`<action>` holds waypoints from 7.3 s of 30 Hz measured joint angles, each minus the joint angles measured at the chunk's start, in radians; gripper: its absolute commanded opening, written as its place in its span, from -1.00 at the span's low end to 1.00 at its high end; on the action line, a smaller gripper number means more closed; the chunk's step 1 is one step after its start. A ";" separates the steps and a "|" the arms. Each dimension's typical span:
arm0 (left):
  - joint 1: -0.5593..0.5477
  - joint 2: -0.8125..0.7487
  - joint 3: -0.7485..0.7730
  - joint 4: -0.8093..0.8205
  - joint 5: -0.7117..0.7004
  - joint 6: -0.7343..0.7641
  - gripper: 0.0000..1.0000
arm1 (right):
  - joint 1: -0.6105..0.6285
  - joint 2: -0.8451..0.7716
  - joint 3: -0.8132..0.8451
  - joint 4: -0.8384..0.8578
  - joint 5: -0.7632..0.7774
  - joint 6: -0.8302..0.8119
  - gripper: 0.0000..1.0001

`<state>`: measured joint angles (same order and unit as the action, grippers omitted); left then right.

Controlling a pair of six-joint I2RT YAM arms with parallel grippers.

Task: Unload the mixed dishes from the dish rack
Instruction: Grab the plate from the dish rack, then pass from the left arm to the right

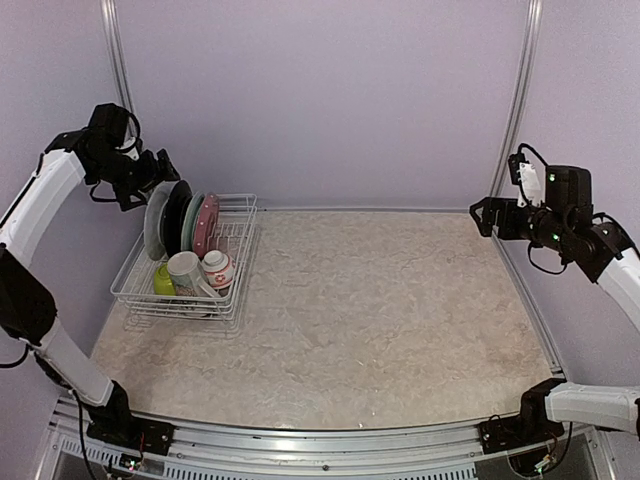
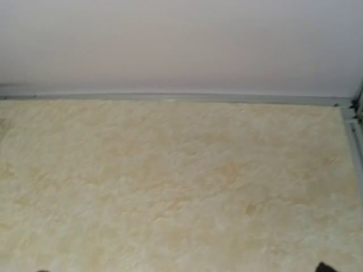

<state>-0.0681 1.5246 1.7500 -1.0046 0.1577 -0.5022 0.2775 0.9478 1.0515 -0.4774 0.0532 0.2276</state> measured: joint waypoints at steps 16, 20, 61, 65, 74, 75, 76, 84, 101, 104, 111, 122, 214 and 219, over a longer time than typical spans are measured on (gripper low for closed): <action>0.112 0.286 0.273 -0.053 -0.005 0.154 0.91 | -0.004 0.122 0.007 -0.146 0.069 0.040 1.00; 0.127 0.320 0.288 -0.053 0.019 0.175 0.73 | -0.005 0.170 0.045 -0.196 0.124 0.048 1.00; 0.113 0.532 0.252 -0.021 0.123 0.257 -0.33 | -0.003 0.187 0.079 -0.147 -0.137 0.026 1.00; 0.113 0.537 0.252 -0.021 0.123 0.264 -0.51 | 0.001 0.187 0.078 -0.143 -0.145 0.029 1.00; 0.104 0.537 0.252 -0.003 0.132 0.333 -0.78 | 0.004 0.187 0.068 -0.122 -0.148 0.040 0.99; 0.102 0.537 0.252 -0.003 0.131 0.335 -0.82 | 0.004 0.188 0.068 -0.122 -0.148 0.042 1.00; 0.100 0.537 0.252 -0.002 0.130 0.338 -0.84 | 0.004 0.188 0.068 -0.122 -0.148 0.043 1.00; 0.087 0.533 0.252 0.002 0.099 0.366 -1.00 | 0.004 0.195 0.067 -0.115 -0.148 0.048 0.99; 0.077 0.488 0.244 0.002 0.047 0.351 -1.00 | 0.011 0.214 0.067 -0.104 -0.148 0.055 1.00; 0.082 0.478 0.230 0.008 0.056 0.349 -1.00 | 0.012 0.222 0.067 -0.100 -0.147 0.055 1.00; 0.114 0.434 0.183 0.033 0.105 0.353 -1.00 | 0.017 0.251 0.068 -0.097 -0.147 0.056 0.99; 0.089 0.320 0.144 0.032 0.105 0.329 -1.00 | 0.036 0.269 0.069 -0.090 -0.146 0.063 1.00; -1.139 0.414 -0.368 0.730 -0.835 0.998 -1.00 | 0.284 0.914 0.212 0.343 -0.607 0.684 -0.72; -1.140 0.415 -0.367 0.735 -0.867 1.006 -0.29 | 0.276 0.919 0.215 0.370 -0.618 0.773 -1.00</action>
<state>-1.2079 1.9392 1.3834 -0.2699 -0.7097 0.5041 0.5537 1.8664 1.2663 -0.1074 -0.5644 1.0008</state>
